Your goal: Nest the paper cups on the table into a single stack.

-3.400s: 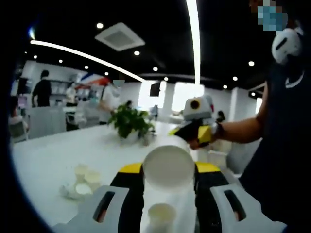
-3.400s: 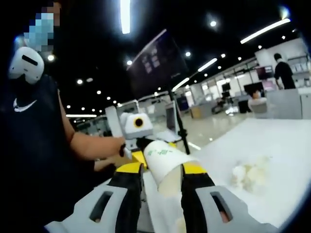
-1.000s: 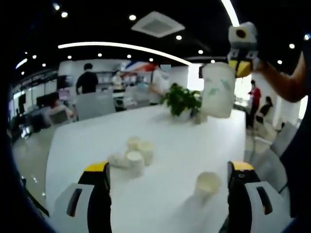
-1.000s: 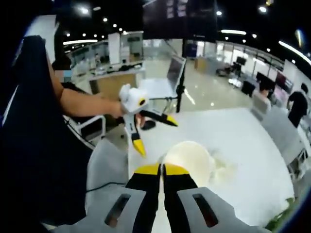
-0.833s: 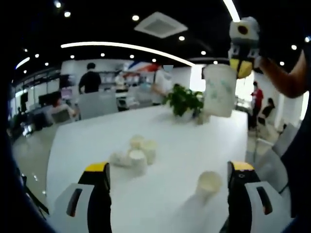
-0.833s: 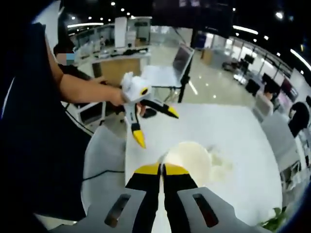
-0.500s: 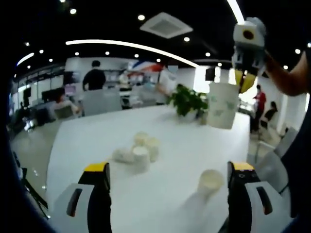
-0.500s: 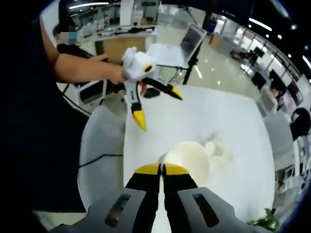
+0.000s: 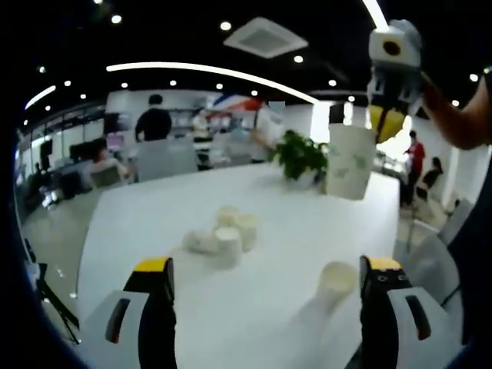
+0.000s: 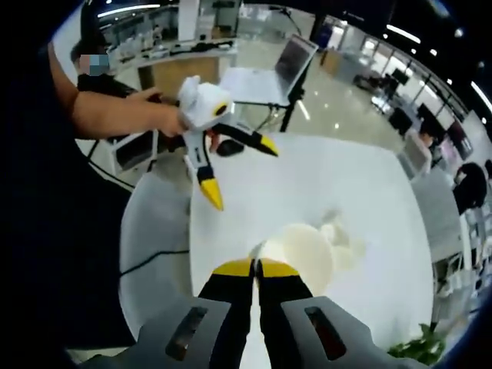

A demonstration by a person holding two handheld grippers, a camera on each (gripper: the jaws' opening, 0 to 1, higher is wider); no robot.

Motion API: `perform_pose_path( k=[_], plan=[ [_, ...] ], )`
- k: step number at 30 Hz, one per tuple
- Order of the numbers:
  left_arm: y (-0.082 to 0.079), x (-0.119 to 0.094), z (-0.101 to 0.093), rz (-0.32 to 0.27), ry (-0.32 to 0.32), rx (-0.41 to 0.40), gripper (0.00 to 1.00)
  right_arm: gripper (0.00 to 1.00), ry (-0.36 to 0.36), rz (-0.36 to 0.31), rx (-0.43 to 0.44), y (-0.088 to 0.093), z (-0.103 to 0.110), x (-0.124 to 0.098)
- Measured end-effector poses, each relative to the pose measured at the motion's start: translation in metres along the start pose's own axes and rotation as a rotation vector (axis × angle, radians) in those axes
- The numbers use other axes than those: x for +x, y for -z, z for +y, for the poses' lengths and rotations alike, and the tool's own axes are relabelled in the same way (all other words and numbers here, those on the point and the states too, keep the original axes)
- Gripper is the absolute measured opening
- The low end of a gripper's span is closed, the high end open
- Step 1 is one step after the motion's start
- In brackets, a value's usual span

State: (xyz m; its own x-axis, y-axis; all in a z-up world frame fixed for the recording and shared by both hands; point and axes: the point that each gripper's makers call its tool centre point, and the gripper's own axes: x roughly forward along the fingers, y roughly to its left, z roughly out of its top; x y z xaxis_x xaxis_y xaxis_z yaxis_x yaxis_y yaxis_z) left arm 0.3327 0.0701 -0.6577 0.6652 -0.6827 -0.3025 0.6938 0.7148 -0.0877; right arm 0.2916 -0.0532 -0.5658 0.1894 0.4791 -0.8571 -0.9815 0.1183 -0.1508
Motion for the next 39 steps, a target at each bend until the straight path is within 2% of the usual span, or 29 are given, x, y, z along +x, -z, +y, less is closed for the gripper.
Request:
perform_pose_path(
  k=[8,17,39],
  plan=[
    [0.011,0.002,0.001,0.025,-0.020,0.047,0.98,0.00,0.017,0.010,0.011,0.008,0.000,0.006],
    [0.021,0.005,0.015,0.014,-0.066,0.038,0.98,0.00,0.012,0.010,0.041,0.019,0.004,0.021],
    [0.035,0.005,0.018,0.049,-0.097,0.021,0.98,0.00,0.020,0.021,0.054,0.033,0.015,0.039]
  ],
)
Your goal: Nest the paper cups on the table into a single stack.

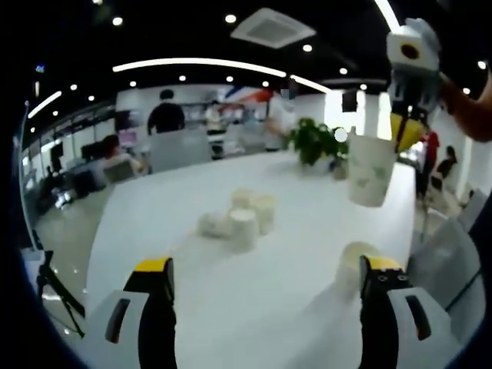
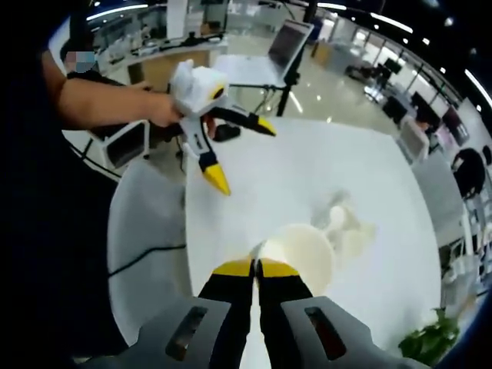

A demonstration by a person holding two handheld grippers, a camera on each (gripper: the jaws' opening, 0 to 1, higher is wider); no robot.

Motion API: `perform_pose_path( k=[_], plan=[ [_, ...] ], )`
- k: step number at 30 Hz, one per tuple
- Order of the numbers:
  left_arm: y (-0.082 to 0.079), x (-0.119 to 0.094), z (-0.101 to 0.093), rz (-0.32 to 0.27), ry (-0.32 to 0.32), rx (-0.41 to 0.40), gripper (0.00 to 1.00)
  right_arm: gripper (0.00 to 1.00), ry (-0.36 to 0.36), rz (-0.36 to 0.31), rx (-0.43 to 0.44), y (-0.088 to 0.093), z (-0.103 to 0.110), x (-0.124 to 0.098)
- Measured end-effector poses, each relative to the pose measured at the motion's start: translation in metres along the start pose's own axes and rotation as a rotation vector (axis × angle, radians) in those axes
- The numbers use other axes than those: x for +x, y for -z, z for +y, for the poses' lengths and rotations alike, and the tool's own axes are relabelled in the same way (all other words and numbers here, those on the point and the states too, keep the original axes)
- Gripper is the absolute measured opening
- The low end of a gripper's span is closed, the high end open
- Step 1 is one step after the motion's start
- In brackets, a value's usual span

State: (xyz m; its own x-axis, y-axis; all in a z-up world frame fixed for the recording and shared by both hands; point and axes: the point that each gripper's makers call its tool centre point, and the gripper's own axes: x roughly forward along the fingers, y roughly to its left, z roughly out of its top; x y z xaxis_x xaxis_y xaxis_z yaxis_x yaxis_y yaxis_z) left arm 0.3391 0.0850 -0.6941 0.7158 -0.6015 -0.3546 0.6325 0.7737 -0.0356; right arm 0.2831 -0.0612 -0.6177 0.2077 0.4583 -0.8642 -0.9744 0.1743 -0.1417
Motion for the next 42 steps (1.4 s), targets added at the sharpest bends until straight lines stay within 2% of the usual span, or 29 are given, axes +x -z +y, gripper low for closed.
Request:
perform_pose_path(
  k=[17,42],
  plan=[
    [0.002,0.002,-0.001,0.009,-0.001,-0.002,0.98,0.00,0.010,0.014,0.002,0.010,0.006,0.010],
    [0.002,0.006,0.003,0.016,-0.003,-0.005,0.98,0.00,-0.013,0.018,0.029,0.021,0.014,0.029]
  ],
)
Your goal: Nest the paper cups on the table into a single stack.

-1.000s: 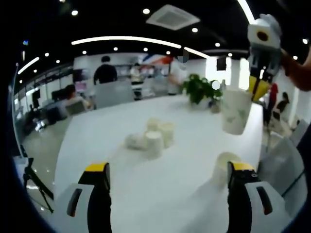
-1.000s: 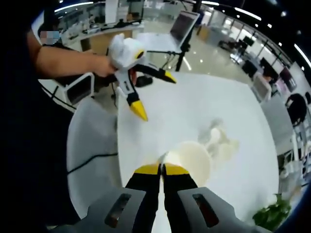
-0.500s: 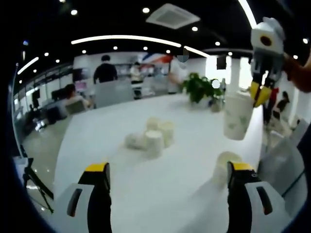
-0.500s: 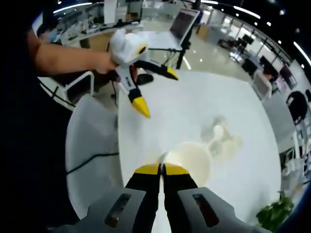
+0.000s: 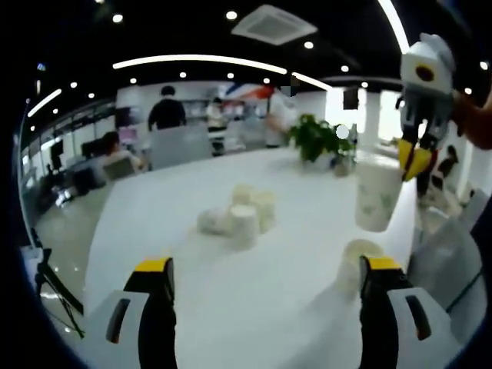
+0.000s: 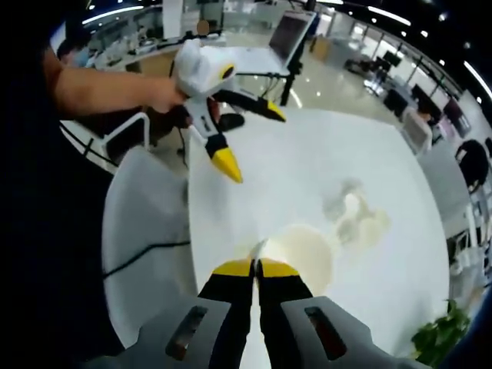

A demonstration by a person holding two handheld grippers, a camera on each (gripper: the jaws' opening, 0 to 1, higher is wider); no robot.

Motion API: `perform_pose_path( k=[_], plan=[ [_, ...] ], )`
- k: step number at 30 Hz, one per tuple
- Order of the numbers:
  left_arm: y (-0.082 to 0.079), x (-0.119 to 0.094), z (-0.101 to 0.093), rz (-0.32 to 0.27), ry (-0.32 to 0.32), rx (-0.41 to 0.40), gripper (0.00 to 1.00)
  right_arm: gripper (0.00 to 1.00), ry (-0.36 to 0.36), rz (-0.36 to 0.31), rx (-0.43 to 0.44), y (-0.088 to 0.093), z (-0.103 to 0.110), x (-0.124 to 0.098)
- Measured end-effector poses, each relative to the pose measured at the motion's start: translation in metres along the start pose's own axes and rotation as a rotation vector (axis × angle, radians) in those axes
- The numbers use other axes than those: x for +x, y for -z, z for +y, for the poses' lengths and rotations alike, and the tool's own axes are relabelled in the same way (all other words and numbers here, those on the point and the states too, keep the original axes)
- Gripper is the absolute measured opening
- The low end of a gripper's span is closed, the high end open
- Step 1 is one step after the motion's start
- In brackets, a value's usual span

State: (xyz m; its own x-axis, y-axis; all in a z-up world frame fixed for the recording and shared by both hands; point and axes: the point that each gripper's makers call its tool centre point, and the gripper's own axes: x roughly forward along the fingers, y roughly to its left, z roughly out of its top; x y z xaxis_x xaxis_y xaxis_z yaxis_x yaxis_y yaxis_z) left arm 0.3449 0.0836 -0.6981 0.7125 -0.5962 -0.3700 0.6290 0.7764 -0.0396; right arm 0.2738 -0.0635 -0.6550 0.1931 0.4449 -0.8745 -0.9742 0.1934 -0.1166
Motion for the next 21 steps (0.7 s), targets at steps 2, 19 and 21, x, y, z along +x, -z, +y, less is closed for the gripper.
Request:
perform_pose_path(
  k=[2,19,21],
  plan=[
    [0.000,0.000,0.000,0.001,0.001,0.000,0.98,0.00,0.000,0.003,0.002,0.002,0.001,0.003],
    [0.002,0.001,-0.001,0.002,0.001,-0.003,0.97,0.00,-0.018,0.003,0.035,0.011,0.008,0.017],
    [0.002,0.001,-0.001,0.001,0.001,-0.003,0.97,0.00,-0.021,0.003,0.039,0.012,0.008,0.019]
  ],
)
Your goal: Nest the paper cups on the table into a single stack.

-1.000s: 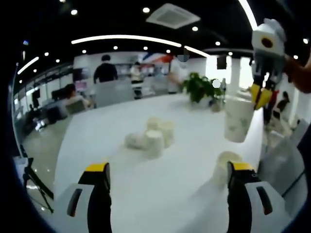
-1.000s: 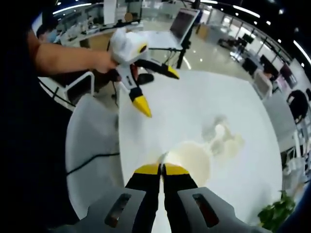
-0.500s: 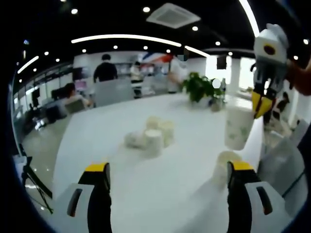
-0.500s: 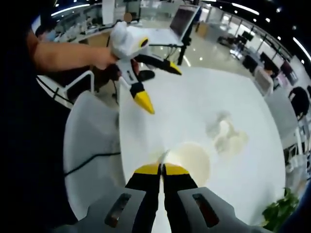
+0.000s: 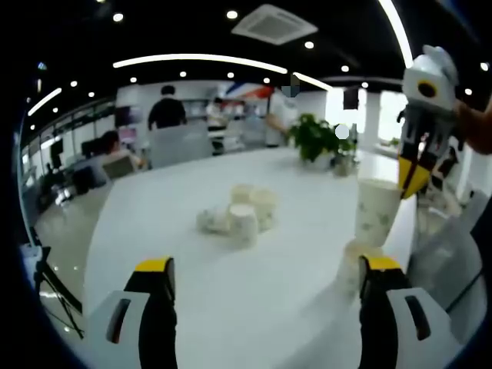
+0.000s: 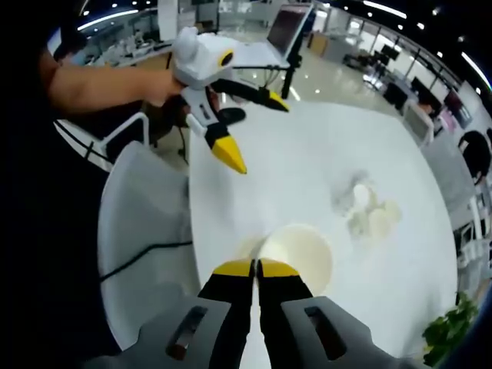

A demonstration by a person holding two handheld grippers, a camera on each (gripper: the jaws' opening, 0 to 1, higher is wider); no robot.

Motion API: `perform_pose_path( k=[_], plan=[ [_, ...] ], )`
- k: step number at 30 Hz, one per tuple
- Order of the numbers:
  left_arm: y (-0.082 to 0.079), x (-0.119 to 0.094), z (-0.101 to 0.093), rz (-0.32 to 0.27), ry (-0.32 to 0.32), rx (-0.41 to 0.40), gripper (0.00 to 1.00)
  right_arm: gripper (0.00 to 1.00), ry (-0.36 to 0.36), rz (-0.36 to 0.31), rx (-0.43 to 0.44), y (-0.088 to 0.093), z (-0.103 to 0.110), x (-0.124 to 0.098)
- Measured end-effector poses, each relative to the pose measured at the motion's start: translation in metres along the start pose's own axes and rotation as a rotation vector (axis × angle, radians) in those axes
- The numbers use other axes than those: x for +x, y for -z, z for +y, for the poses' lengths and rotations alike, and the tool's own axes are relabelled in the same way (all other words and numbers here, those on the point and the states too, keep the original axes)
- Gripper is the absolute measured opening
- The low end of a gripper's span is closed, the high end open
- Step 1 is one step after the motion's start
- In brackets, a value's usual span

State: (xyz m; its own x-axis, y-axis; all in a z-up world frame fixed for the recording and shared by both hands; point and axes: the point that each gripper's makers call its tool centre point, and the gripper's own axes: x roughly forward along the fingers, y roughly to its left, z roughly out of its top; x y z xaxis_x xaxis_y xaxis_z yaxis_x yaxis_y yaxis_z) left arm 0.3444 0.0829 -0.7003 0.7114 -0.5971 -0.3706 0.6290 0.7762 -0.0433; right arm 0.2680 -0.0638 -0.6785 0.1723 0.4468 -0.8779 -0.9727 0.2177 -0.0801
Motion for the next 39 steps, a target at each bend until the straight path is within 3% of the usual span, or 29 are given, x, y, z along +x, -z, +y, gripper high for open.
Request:
perform_pose_path(
  k=[39],
  plan=[
    [0.004,0.000,-0.003,0.002,0.002,0.004,0.96,0.00,0.007,0.007,0.025,0.014,0.007,0.037]
  ],
)
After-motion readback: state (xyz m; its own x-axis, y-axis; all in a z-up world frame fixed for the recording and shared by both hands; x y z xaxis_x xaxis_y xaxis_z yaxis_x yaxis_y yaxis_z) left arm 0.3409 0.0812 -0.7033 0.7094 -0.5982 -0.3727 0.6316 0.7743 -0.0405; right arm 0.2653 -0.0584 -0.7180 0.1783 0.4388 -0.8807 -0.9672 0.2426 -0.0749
